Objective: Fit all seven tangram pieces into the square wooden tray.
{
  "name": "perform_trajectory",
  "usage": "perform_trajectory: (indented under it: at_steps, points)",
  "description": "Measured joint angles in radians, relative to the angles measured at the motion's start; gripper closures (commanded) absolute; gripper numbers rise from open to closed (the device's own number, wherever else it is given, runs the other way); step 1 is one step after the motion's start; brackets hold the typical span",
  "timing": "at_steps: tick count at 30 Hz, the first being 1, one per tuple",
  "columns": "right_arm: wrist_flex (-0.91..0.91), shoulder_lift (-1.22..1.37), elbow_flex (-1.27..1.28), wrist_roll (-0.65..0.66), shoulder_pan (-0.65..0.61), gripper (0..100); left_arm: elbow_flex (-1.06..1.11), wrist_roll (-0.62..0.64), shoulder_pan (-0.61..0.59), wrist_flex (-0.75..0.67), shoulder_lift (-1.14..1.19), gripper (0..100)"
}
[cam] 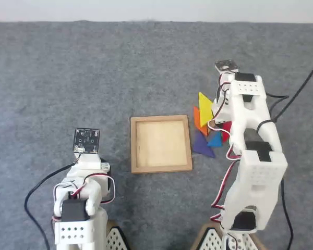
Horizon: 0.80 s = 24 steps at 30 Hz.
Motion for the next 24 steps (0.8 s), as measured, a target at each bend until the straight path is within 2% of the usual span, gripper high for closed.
perform_trajectory:
  at_steps: [4, 10, 24]
  points:
    - [-0.029, 0.003, 0.0, 0.0, 0.005, 68.5, 0.0, 0.0, 0.0, 0.0, 0.0, 98]
    - [-0.043, 0.026, 0.009, 0.0, 0.005, 83.5, 0.0, 0.0, 0.0, 0.0, 0.0, 98]
    - [-0.023, 0.015, 0.009, 0.0, 0.014, 83.9, 0.0, 0.0, 0.0, 0.0, 0.0, 98]
